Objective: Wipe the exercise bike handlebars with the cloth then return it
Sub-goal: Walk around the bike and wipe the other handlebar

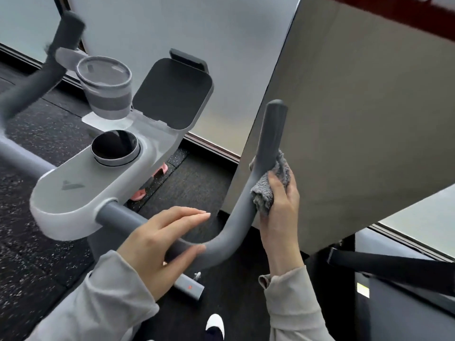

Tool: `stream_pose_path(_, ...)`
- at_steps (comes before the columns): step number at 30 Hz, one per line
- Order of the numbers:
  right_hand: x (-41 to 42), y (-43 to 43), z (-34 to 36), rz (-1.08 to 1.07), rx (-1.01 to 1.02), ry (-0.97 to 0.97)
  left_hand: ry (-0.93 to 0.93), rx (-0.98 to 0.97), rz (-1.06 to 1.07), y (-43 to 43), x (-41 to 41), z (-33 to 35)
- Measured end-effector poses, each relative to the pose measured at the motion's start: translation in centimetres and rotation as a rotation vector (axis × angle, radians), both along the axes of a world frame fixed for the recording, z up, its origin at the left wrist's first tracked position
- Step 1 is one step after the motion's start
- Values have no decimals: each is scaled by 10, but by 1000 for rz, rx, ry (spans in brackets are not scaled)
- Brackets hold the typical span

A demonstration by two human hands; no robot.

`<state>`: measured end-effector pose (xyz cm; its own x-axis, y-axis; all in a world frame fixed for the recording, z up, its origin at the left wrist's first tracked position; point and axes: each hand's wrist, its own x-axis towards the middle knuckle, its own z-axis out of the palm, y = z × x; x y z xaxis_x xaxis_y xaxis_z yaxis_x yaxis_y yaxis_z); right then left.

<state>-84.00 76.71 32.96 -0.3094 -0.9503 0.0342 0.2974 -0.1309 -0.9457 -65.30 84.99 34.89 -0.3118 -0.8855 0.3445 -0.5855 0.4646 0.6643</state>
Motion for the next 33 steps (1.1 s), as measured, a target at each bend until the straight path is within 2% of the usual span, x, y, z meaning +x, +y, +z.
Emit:
stream_pose_path(4,1,6,-1,-25,-23,4,-31,-34,-32,0,8,-3)
stream_pose_path(7,2,15,-6,-32,-16,13,-121,-67,-47,-5,13,-5)
stream_pose_path(12,12,52,-20,19,26,-70,-260,-95,-110,-13,20,-11)
stream_pose_path(16,28,80,-28,9,52,-106,-277,-131,-151,-15,26,-14)
stream_pose_path(22,63,113,-35,-164,72,26,-266,-153,-250,-15,41,-15)
stream_pose_path(27,99,132,-45,-279,106,23,-293,-139,-286,-13,59,-14)
stream_pose_path(33,143,134,-50,-467,81,9,-365,-231,-237,-17,79,-11)
